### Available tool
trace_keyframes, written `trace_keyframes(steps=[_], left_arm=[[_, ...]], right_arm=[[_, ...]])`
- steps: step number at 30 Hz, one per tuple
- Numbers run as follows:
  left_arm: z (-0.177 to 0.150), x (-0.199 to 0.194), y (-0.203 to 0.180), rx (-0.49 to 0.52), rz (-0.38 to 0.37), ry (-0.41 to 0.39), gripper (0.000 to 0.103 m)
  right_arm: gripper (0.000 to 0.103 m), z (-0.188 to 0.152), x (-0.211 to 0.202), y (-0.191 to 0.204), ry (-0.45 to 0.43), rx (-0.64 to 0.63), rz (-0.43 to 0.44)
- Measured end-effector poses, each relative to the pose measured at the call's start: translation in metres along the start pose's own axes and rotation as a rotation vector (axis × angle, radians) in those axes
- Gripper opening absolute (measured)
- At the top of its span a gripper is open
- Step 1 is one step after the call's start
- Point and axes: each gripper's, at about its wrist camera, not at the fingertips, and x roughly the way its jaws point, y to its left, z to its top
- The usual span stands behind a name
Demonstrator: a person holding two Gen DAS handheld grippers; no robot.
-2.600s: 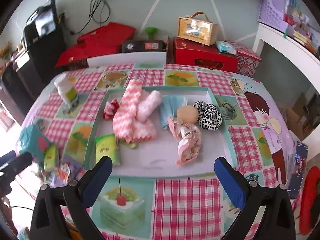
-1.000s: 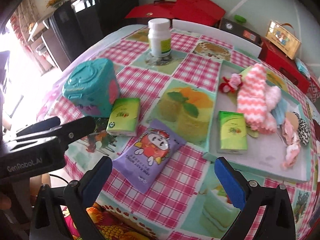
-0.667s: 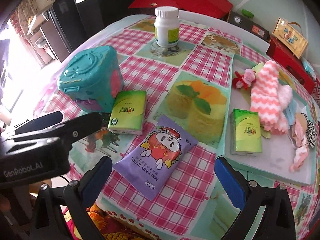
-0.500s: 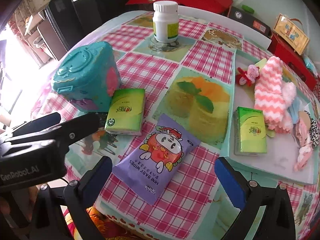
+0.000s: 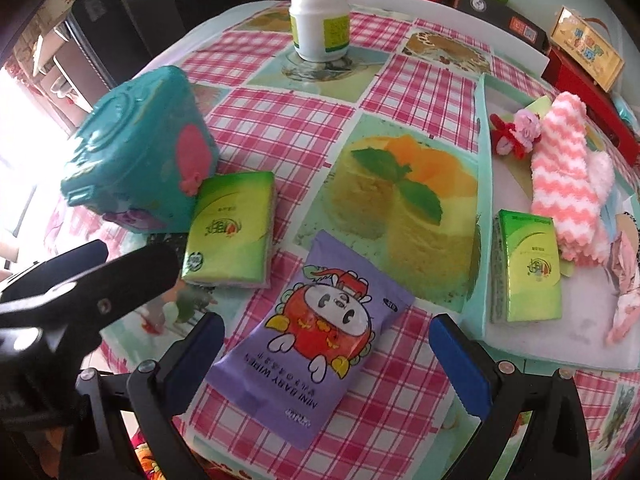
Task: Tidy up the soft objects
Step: 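Lower the right tool over the purple wipes packet while the left tool approaches a green tissue packet, then grasp the purple wipes packet with the right tool while the left tool grasps the green tissue packet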
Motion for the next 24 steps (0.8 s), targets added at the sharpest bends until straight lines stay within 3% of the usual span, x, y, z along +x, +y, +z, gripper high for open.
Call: trace_keyframes(steps=[10, 24], left_arm=[[0.002, 0.01, -0.003, 0.001, 0.01, 0.03, 0.1], [0.007, 0.016, -0.01, 0.019, 0.039, 0.041, 0.1]], right_arm=[[0.1, 0.003, 0.016, 0.001, 0.023, -0.016, -0.029], [0.07, -0.013, 0.002, -0.02, -0.015, 0.008, -0.028]])
